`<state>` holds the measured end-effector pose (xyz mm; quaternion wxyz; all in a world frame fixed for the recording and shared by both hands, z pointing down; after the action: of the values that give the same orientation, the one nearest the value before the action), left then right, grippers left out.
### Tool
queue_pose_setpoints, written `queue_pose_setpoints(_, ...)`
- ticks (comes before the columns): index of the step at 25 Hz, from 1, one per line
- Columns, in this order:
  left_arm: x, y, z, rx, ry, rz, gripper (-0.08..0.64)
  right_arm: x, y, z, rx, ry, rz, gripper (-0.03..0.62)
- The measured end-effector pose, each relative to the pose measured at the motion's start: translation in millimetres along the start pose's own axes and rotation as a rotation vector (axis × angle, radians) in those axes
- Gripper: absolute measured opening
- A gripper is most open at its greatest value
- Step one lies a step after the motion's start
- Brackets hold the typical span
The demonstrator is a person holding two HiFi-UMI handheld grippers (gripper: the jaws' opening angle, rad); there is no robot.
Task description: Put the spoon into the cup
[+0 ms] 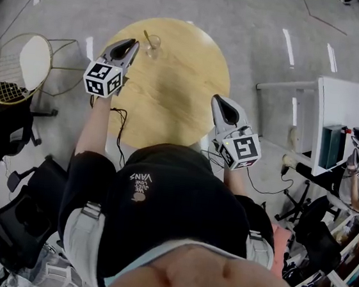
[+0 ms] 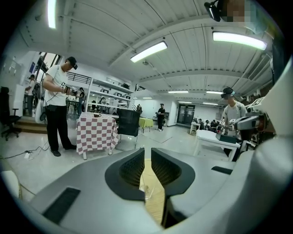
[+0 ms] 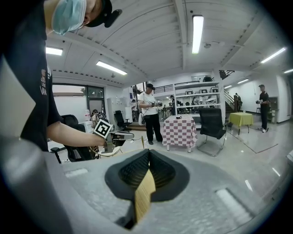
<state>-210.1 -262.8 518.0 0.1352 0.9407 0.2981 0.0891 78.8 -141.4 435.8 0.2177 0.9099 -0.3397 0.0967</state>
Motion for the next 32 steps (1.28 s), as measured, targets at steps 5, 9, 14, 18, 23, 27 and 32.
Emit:
queue_pose_setpoints(5, 0, -18, 9, 0.033, 0.014, 0.016, 0.037, -8, 1, 1, 0.005, -0.009, 0.012, -0.002)
queue_pose_setpoints(9, 2, -32, 18, 0.063, 0.017, 0.028, 0.02, -14, 1, 0, 0.01, -0.017, 0.023, -0.002)
queue_pose_setpoints(14, 7, -52, 31, 0.098, 0.027, 0.031, 0.011, -22, 6, 3, 0.02, -0.023, 0.043, -0.002)
queue_pose_setpoints(18, 12, -69, 40, 0.119, 0.023, 0.049, 0.011, -29, 7, 6, 0.024, -0.03, 0.06, -0.002)
queue_pose_setpoints(23, 19, -89, 53, 0.149, 0.03, 0.065, 0.011, -37, 12, 7, 0.02, -0.039, 0.088, -0.002)
queue_pose_setpoints(27, 28, -104, 62, 0.168, 0.043, 0.067, 0.011, -43, 16, 7, 0.018, -0.044, 0.115, -0.002)
queue_pose_setpoints(32, 35, -124, 67, 0.177, 0.069, 0.103, 0.011, -49, 24, 8, 0.015, -0.053, 0.147, -0.002)
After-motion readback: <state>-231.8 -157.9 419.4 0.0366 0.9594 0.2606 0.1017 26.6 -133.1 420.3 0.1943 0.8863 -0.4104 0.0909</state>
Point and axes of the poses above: the fingertips, and each gripper's own axes: y forward along the fingers, x to its right, z out of its top, the point moved 3 cm from there along -y, backward along the fingers, and after that the axes turned 15 degrees about y, right-handed, at the moved point
